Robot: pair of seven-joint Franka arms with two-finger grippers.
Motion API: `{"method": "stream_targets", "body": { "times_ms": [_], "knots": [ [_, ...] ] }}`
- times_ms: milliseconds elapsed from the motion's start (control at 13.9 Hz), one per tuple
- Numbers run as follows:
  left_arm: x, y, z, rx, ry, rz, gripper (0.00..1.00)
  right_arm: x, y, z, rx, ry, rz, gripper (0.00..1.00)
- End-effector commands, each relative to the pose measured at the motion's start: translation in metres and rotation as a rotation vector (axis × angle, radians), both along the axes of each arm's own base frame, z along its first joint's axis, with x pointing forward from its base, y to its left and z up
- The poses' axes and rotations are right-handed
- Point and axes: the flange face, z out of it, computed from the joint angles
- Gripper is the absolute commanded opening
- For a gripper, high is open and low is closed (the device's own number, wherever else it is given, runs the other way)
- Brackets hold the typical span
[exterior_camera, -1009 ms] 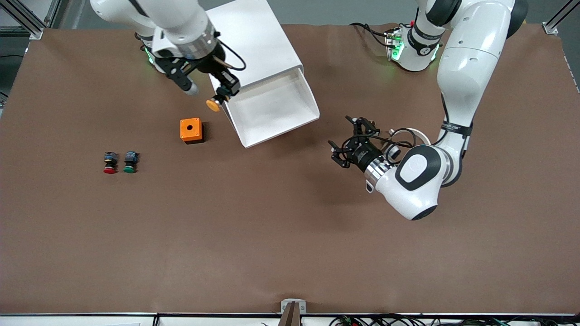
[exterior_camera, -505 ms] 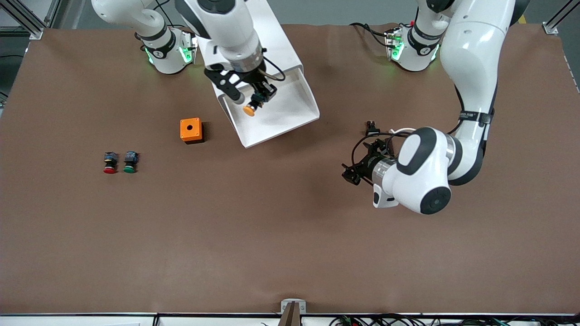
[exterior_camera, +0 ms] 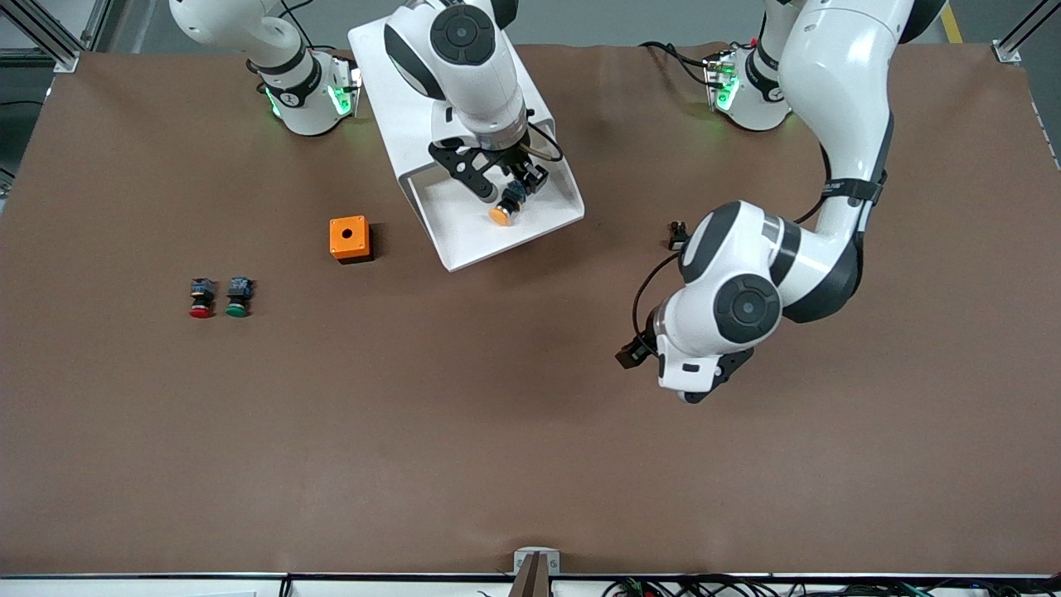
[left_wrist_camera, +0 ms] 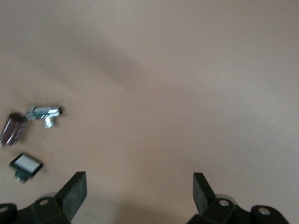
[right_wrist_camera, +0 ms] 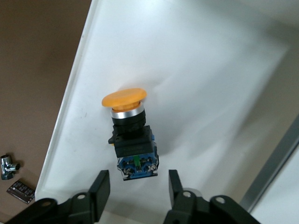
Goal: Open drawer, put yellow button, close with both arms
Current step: 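Lower the button into the drawer and open the right gripper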
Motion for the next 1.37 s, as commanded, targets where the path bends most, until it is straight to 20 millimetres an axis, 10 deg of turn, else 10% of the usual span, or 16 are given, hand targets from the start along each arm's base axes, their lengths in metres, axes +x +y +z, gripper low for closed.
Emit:
{"method": "stream_targets", "body": {
  "times_ms": [0,288,505,865,1297],
  "knots": [
    [-0.011,-0.020,0.027,0.000,-0.107,-0.057,1.00,0.002,0.006,0.021,0.029,-0.007,-0.002,1.00],
    [-0.030,-0.050,0.033,-0.005,-0.141,-0.086,1.00,0.043,-0.024,0.077,0.039,-0.014,0.056,1.00],
    [-0.051,-0.073,0.017,0.009,-0.118,-0.116,1.00,0.092,-0.091,0.107,0.028,0.009,0.199,1.00],
    [-0.115,-0.124,0.006,0.020,-0.109,-0.186,1.00,0.159,-0.248,0.116,-0.018,0.043,0.396,1.00],
    [-0.171,-0.170,-0.006,0.029,-0.094,-0.273,1.00,0.191,-0.431,0.115,0.034,0.073,0.570,1.00]
  ]
}}
